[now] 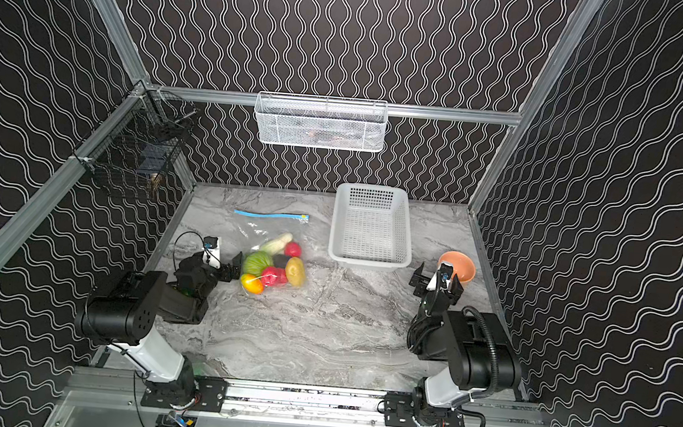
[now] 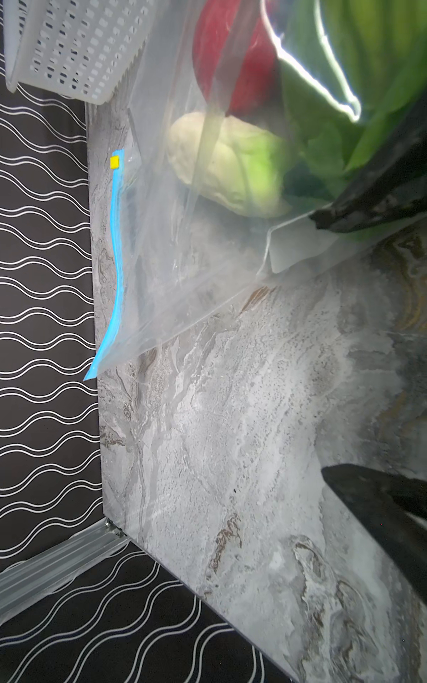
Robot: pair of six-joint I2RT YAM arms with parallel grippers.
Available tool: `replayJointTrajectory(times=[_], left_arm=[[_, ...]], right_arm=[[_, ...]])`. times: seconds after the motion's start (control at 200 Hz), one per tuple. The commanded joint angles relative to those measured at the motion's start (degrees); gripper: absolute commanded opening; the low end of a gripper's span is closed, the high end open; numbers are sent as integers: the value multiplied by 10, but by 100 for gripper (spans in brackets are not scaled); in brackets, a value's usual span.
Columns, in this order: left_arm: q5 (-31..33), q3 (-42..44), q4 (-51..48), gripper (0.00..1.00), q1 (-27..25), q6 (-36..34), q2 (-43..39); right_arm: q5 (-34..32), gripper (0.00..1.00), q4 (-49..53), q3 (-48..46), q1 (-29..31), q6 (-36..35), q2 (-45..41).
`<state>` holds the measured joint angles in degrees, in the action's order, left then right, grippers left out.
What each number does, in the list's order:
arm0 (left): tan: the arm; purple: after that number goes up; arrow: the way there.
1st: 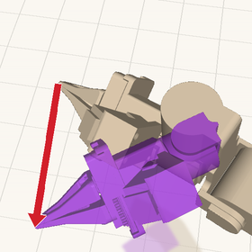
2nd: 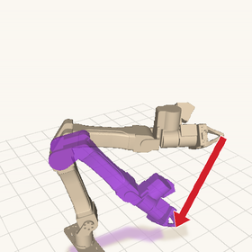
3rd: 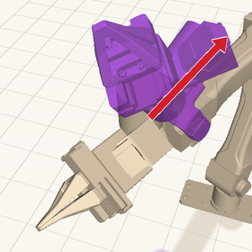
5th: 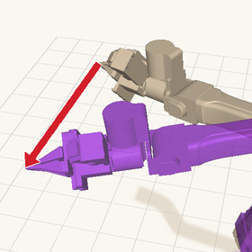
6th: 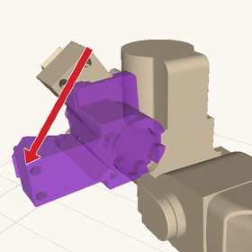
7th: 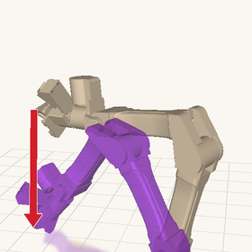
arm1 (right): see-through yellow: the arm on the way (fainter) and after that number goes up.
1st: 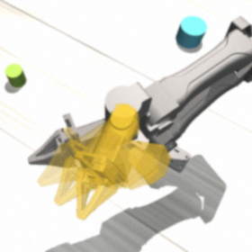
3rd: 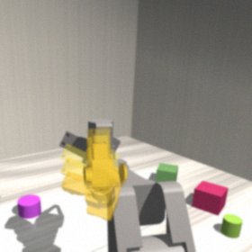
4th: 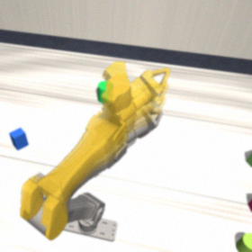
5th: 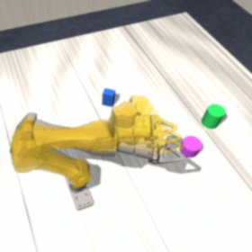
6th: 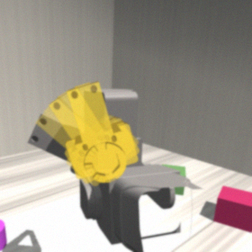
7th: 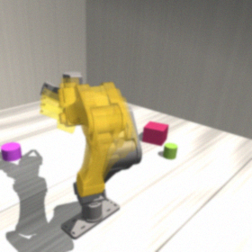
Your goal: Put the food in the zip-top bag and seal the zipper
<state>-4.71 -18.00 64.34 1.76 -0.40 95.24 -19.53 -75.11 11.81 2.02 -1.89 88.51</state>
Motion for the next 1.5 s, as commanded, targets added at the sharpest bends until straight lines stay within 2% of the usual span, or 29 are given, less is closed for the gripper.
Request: replayJointTrajectory(times=[0.0, 0.13, 0.23, 0.325, 0.42, 0.495, 1.496], left_arm=[[4, -7, -5, 99, -2, -11, -2], [15, -16, -23, 99, -9, -16, -2], [17, -17, -26, 99, -8, -16, -3], [21, -19, -31, 99, -9, -17, -3], [33, -25, -42, 99, -9, -20, -3], [47, -29, -50, 99, -28, -22, -3], [48, -28, -49, 99, -30, -23, -4]], right_arm=[[88, 99, 77, 31, -23, 29, -5], [108, 99, 87, 36, -36, 34, -5], [93, 99, 36, 18, -33, 23, 0], [91, 99, 70, 29, -33, 31, -3], [90, 99, 54, 26, -33, 28, 1], [90, 99, 64, 29, -33, 29, -1], [93, 99, 61, 29, -33, 30, 0]])
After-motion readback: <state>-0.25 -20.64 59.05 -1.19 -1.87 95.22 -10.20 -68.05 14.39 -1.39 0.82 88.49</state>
